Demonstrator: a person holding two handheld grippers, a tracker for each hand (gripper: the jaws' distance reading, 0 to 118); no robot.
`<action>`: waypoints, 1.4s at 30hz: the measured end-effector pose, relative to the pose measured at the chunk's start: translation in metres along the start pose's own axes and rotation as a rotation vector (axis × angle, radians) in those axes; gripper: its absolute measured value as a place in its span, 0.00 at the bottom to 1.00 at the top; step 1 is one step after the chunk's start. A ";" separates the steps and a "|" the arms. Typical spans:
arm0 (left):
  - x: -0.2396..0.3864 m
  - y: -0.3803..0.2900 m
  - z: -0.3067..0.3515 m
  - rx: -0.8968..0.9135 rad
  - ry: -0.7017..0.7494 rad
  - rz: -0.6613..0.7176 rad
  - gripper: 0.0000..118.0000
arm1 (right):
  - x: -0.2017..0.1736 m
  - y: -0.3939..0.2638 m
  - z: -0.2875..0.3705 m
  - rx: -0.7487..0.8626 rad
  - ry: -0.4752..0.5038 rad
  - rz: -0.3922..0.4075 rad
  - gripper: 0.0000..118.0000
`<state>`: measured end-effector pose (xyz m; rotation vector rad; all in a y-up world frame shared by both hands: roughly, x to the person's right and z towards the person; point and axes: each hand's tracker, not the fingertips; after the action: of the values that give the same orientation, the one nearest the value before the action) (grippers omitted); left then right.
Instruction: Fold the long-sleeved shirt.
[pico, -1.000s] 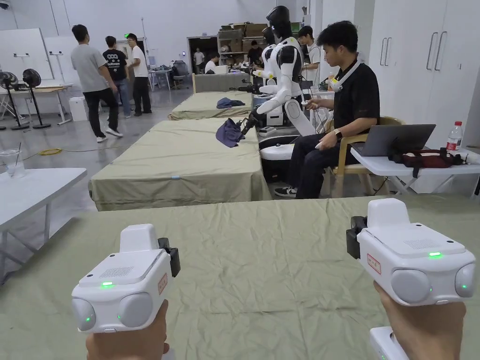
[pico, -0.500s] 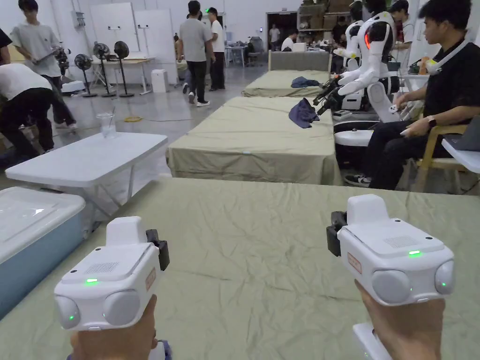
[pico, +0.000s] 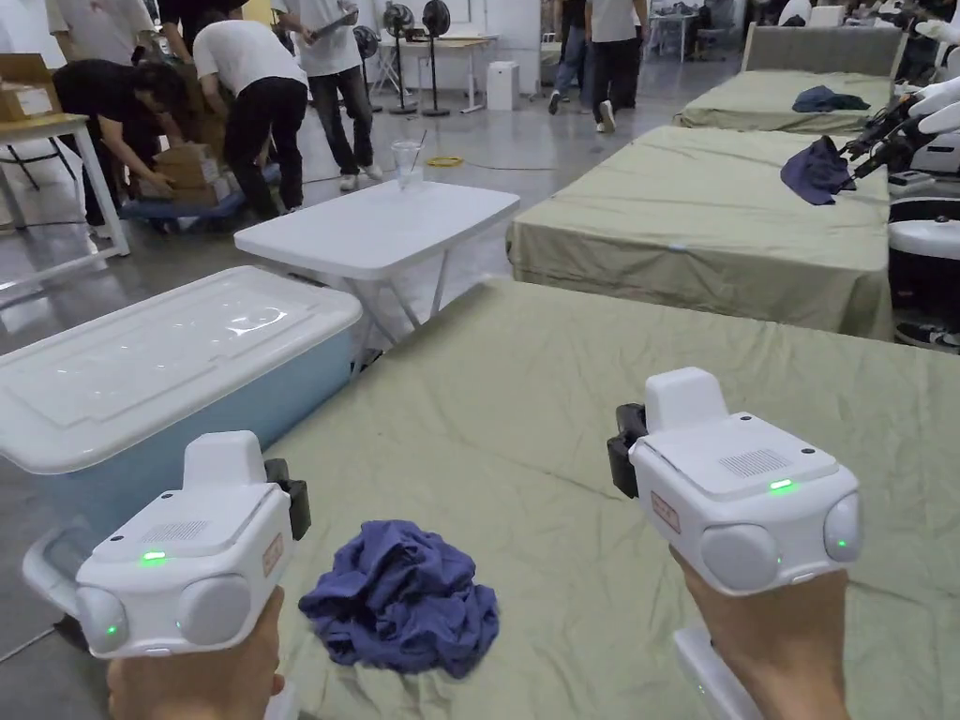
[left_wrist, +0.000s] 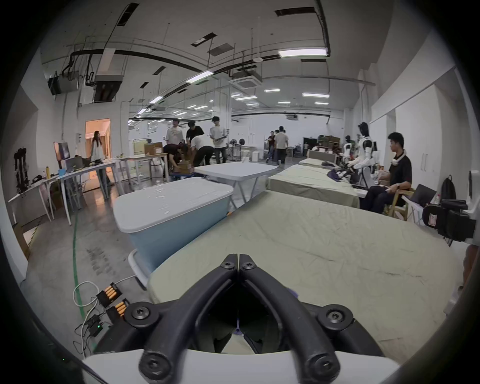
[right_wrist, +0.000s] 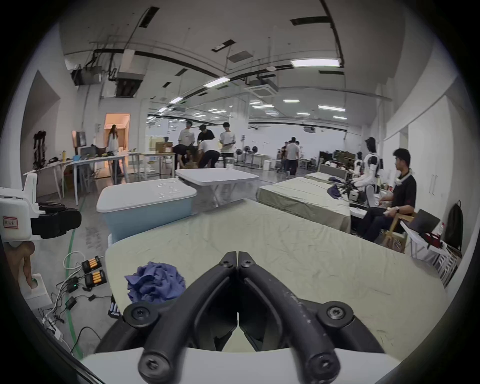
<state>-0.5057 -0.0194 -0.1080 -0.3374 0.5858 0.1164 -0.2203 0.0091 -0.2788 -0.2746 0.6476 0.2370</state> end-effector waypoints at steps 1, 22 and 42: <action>-0.004 -0.002 -0.001 -0.007 0.006 0.003 0.00 | -0.004 -0.001 -0.002 -0.002 0.009 0.002 0.01; 0.021 -0.033 -0.142 -0.512 -0.298 -0.185 0.10 | 0.009 -0.056 -0.052 -0.160 -0.011 0.004 0.01; 0.063 -0.100 -0.247 -0.672 -0.368 -0.177 0.49 | 0.017 -0.104 -0.104 -0.304 -0.010 0.003 0.01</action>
<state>-0.5621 -0.1980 -0.3086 -0.9945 0.1328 0.1988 -0.2337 -0.1198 -0.3500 -0.5638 0.6017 0.3397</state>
